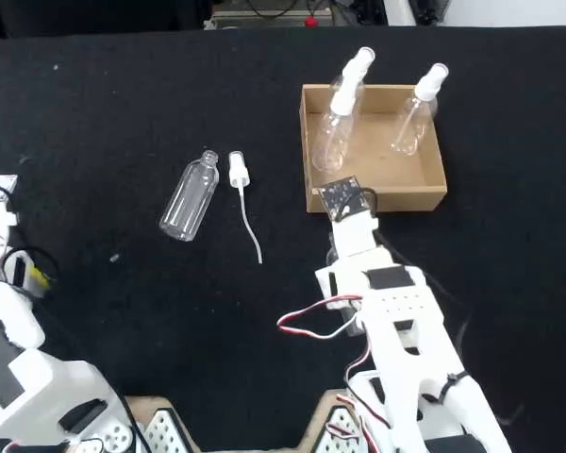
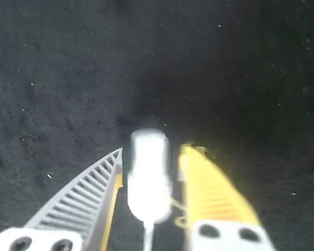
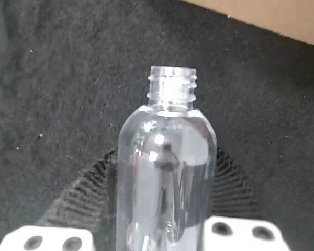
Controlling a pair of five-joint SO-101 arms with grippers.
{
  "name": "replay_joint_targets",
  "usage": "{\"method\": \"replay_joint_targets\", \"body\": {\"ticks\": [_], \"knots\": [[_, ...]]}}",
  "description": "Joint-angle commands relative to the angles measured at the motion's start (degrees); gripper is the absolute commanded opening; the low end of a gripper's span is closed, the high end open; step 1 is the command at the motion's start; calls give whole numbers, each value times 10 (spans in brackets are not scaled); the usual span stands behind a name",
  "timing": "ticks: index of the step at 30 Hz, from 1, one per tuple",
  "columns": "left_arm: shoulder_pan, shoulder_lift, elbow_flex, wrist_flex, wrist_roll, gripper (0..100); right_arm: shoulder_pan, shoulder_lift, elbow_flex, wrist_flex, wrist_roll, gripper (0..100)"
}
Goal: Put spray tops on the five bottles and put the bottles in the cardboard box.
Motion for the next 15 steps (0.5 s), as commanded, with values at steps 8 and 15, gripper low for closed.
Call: {"method": "replay_joint_targets", "body": {"ticks": [8, 15], "knots": [[0, -4, -54, 11, -55, 285, -9, -22, -3, -12, -4, 177], [20, -3, -71, 81, -94, 285, -9, -22, -1, -11, -2, 177]]}}
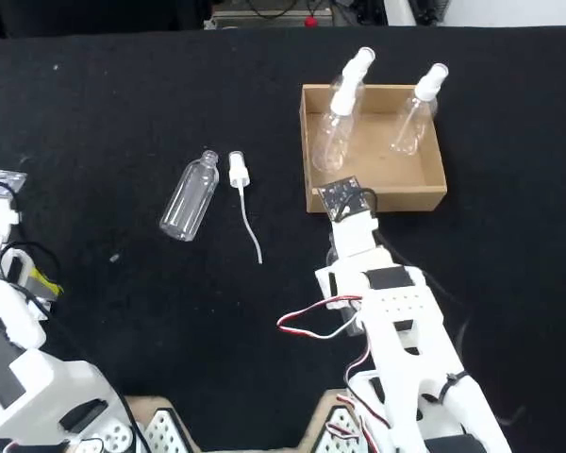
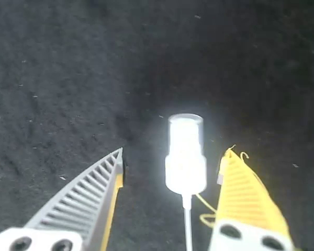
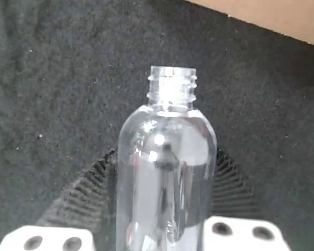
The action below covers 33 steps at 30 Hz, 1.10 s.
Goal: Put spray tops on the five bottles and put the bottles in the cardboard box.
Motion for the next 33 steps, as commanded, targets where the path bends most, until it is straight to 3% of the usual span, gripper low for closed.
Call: {"method": "replay_joint_targets", "body": {"ticks": [1, 6, 21, 27, 33], "knots": [[18, -2, -27, 23, -12, 285, -9, -22, -1, -11, -2, 177], [21, 28, -22, 25, -68, 285, -9, -22, -1, -10, -2, 177], [15, 87, -54, 25, -74, 280, -9, -22, 0, -10, -1, 177], [12, 99, -53, 26, -69, 52, -9, -22, 0, -2, -1, 177], [12, 72, -90, 134, -65, 79, -9, -27, -3, 10, 0, 177]]}}
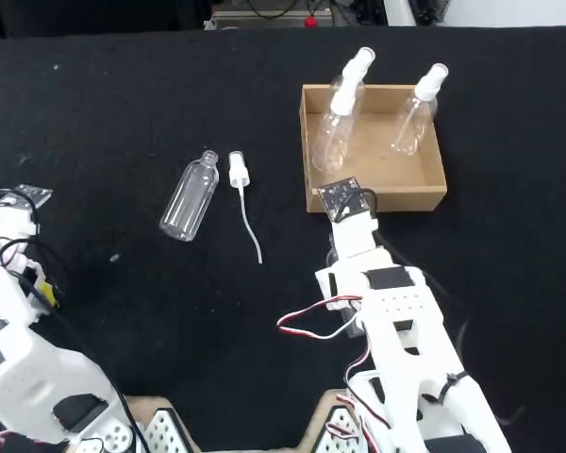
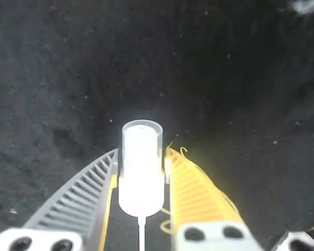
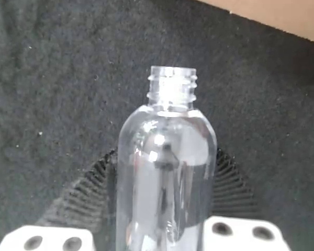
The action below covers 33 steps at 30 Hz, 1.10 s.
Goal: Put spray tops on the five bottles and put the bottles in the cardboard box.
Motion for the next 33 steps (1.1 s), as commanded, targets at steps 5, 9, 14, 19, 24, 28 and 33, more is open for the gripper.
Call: {"method": "replay_joint_targets", "body": {"ticks": [5, 9, 14, 19, 24, 28, 33], "knots": [[4, -131, -59, 159, 50, 80, 7, -109, 4, 41, -4, 177], [3, -242, 11, 165, 77, 80, 41, -228, 29, 60, -5, 177], [41, -404, 88, 154, 139, 80, 65, -391, 58, 96, -5, 176], [144, -512, 139, 121, 236, 80, 62, -531, 55, 152, 0, 174], [234, -527, 202, 120, 248, 80, 131, -558, 64, 227, 96, 176], [256, -531, 212, 94, 316, 80, 262, -539, 70, 180, 110, 176], [295, -534, 213, 36, 421, 80, 326, -538, 70, 69, 41, 176]]}}
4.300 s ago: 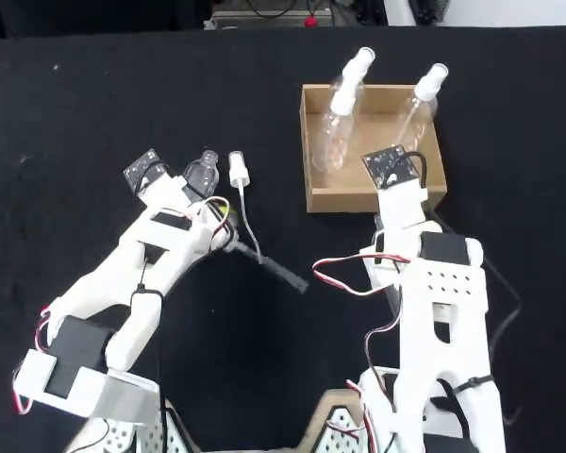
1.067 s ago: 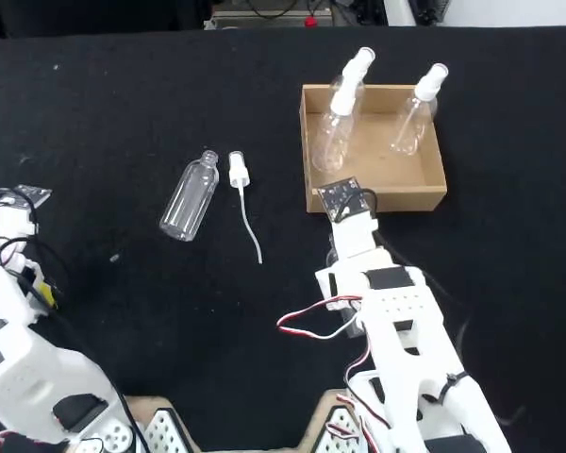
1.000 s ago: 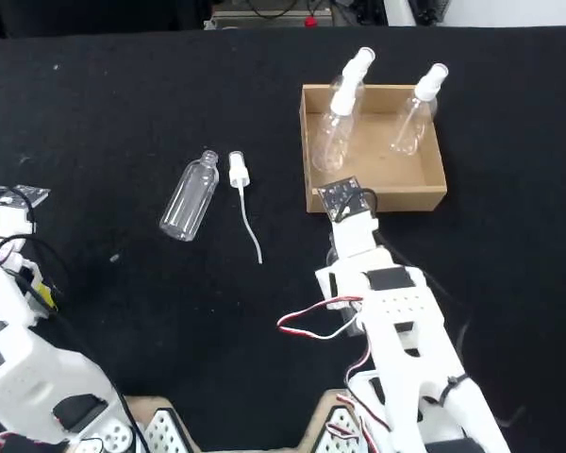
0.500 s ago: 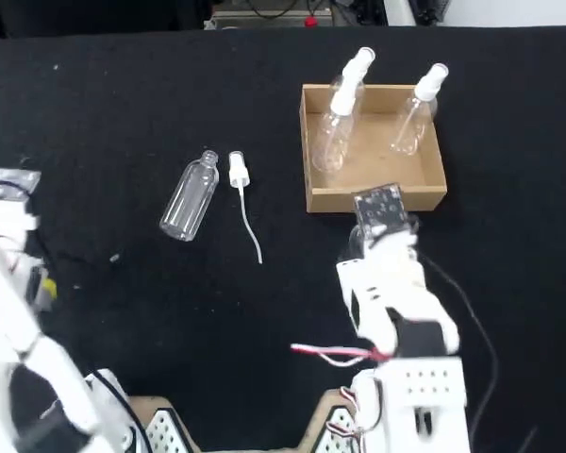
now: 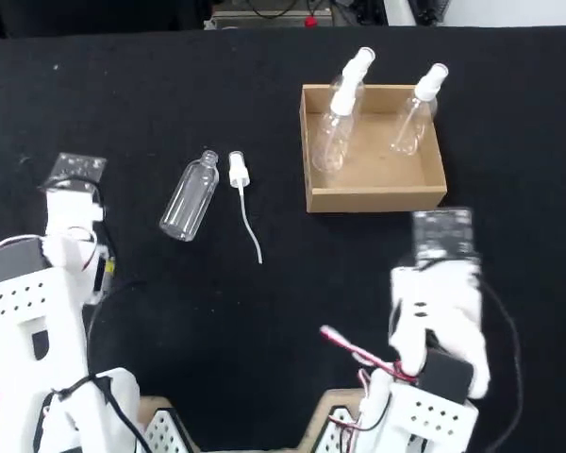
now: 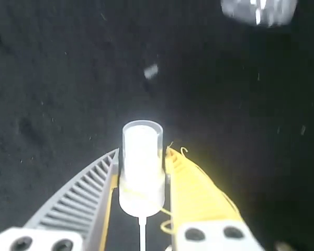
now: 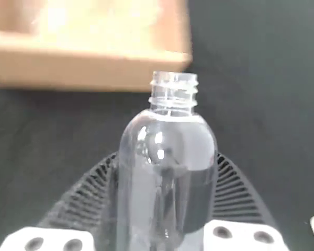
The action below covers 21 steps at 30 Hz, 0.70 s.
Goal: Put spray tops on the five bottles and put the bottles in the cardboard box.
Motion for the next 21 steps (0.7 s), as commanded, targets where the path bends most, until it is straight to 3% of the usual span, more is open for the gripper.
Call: {"method": "replay_joint_targets", "body": {"ticks": [1, 9, 16, 21], "knots": [[47, -16, -3, -47, 87, 80, 35, 8, -3, -91, -37, 176], [108, -11, 80, -137, 111, 80, 36, 12, 61, -127, 20, 175], [110, -14, 181, -247, 226, 80, 70, 13, 80, -120, 54, 174], [110, -15, 196, -265, 251, 80, 80, 7, 65, -133, 54, 175]]}}
